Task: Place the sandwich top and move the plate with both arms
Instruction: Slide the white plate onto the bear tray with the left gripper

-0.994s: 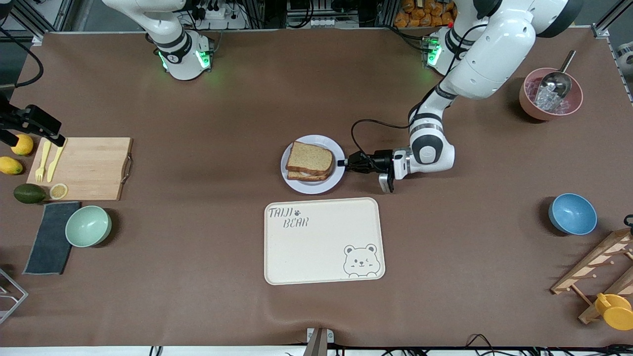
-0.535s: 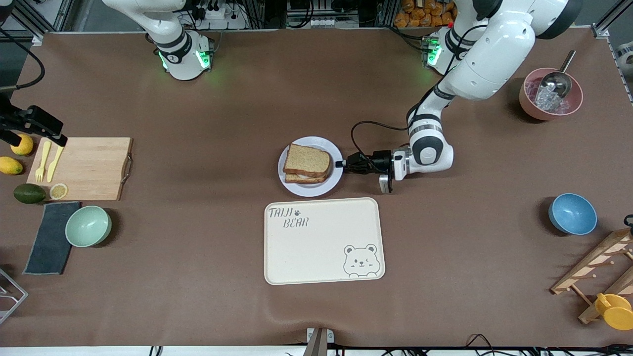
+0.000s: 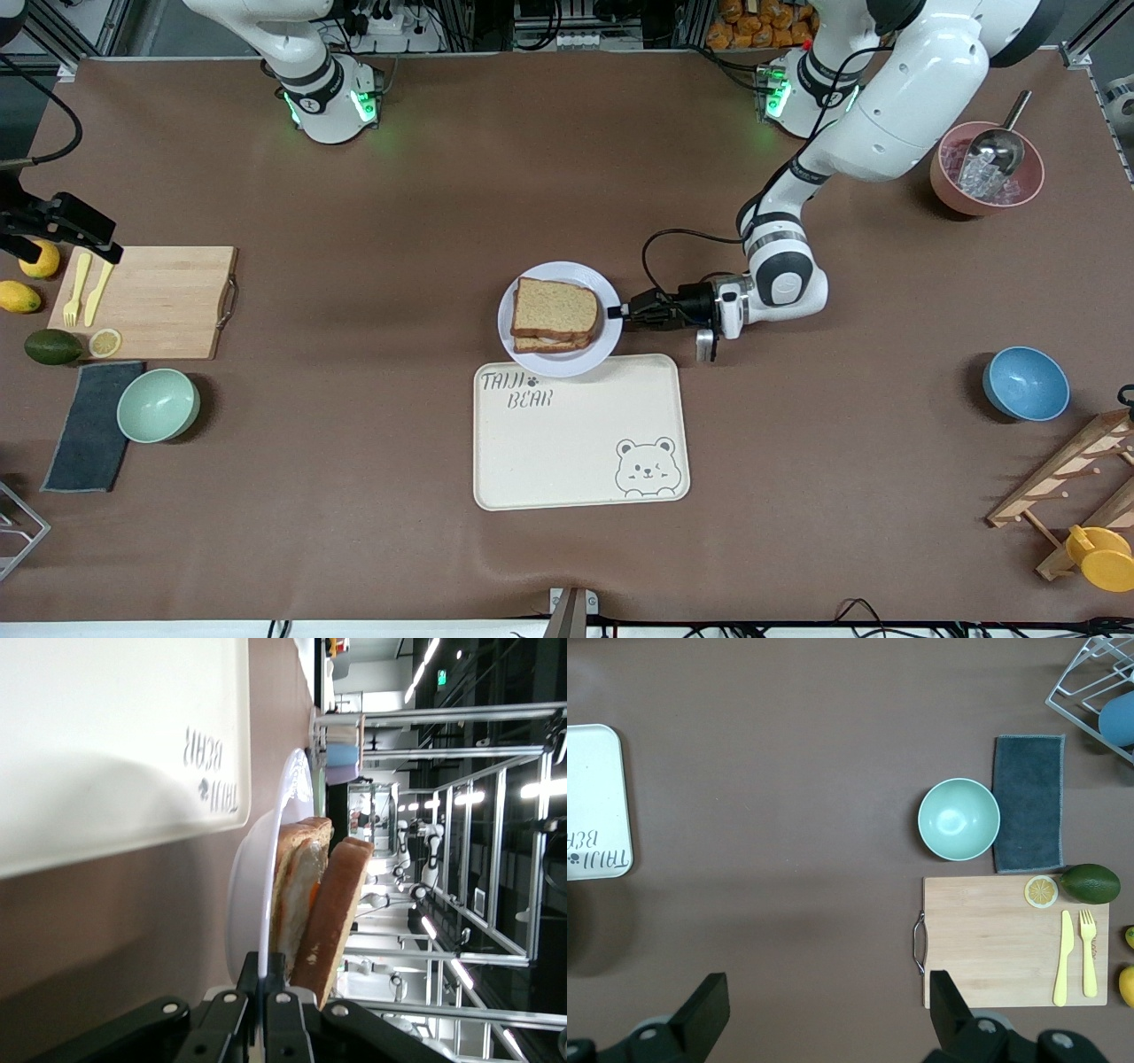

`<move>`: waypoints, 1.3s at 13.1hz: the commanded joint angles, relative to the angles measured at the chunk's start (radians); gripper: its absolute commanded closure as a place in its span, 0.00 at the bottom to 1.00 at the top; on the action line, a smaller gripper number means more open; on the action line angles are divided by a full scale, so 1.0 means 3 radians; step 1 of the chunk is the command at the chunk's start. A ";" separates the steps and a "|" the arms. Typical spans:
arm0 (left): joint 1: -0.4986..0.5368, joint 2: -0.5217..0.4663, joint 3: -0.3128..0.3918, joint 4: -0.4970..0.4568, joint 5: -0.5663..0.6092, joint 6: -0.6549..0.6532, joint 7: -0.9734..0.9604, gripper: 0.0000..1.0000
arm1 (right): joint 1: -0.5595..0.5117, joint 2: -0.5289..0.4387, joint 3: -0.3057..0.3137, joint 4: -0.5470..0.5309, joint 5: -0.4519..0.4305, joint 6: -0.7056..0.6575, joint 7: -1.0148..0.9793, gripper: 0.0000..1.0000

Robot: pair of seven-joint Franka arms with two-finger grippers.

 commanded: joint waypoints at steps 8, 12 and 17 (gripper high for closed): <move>0.0275 -0.0025 0.0047 0.0334 0.0052 -0.0057 -0.0486 1.00 | -0.0118 0.0086 0.0073 0.0083 0.0056 -0.0065 -0.0069 0.00; 0.0275 0.0113 0.0247 0.0538 0.0323 -0.0057 -0.0644 1.00 | -0.0123 0.0096 0.0073 0.0083 0.0056 -0.0060 -0.0069 0.00; 0.0260 0.0476 0.0288 0.0932 0.0339 -0.0047 -0.0701 1.00 | -0.0148 0.0106 0.0073 0.0078 0.0061 -0.0065 -0.0069 0.00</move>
